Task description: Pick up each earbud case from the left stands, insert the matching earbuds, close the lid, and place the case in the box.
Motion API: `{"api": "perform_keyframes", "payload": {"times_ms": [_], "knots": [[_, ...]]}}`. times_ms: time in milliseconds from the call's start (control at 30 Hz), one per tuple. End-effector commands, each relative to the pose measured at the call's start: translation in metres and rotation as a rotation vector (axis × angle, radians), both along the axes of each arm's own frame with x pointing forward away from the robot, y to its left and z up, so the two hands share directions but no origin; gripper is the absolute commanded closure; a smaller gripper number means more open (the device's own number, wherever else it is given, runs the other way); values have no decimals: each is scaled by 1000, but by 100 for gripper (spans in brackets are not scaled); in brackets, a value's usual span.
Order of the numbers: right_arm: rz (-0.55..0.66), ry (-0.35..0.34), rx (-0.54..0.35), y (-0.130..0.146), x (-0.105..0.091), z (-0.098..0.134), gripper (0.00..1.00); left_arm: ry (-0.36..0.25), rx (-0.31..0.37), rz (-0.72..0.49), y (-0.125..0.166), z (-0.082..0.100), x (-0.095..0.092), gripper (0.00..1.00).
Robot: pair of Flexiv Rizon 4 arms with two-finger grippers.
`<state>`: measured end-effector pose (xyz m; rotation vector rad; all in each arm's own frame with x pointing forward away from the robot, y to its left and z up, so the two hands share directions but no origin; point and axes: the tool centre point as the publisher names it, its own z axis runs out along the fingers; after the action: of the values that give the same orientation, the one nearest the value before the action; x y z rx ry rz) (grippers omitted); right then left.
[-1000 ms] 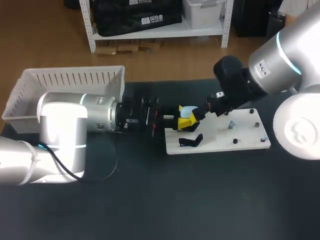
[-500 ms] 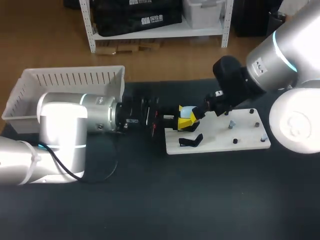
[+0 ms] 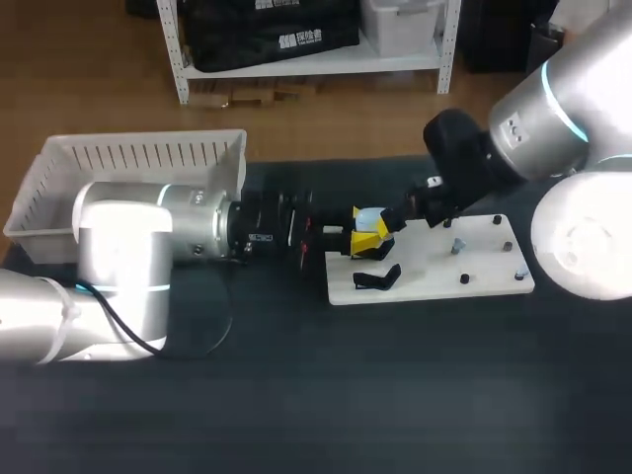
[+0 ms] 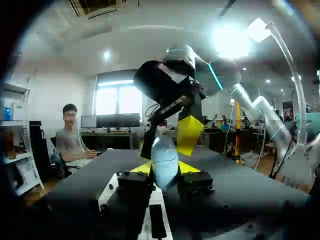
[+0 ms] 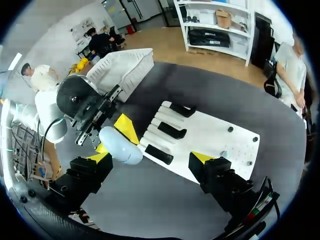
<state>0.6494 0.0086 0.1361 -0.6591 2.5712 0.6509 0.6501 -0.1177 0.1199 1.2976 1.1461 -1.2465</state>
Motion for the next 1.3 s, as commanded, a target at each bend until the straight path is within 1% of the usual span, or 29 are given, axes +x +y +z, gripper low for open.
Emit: {"api": "perform_keyframes", "payload": {"times_ms": [33, 167, 300, 400, 500, 600, 733, 833, 900, 933, 1067, 1167, 1233, 1300], "knots": [[-1, -3, 7, -3, 2, 3, 0, -2, -1, 5, -1, 0, -4, 100], [-5, -10, 14, -5, 4, 8, 0, -2, -1, 5, -1, 0, -4, 100], [-28, -47, 17, -14, 5, 18, 0, -2, -1, 5, -1, 0, -4, 100], [-25, -90, -16, -27, 3, 27, 0, -2, -1, 5, -1, 0, -4, 100], [-35, -132, -84, -45, 0, 34, 0, -2, -1, 5, -1, 0, -4, 100], [-71, -131, -143, -65, -4, 37, 0, -2, -1, 5, -1, 0, -4, 100], [-124, -111, -223, -93, -10, 35, 0, -2, -1, 5, -1, 0, -4, 100], [-169, -78, -291, -117, -17, 28, 0, -2, -1, 5, -1, 0, -4, 100], [-188, -57, -315, -127, -21, 23, 0, -2, -1, 5, -1, 0, -4, 100], [-200, -42, -340, -133, -24, 18, 0, -2, -1, 5, -1, 0, -4, 100], [-224, 12, -392, -149, -32, 1, 0, -2, -1, 5, -1, 0, -4, 100], [-227, 54, -463, -160, -36, -18, 0, -2, -1, 5, -1, 0, -4, 100], [-222, 90, -484, -165, -37, -28, 0, -2, -1, 5, -1, 0, -4, 100], [-219, 109, -496, -168, -36, -35, 0, -2, -1, 5, -1, 0, -4, 100]]}}
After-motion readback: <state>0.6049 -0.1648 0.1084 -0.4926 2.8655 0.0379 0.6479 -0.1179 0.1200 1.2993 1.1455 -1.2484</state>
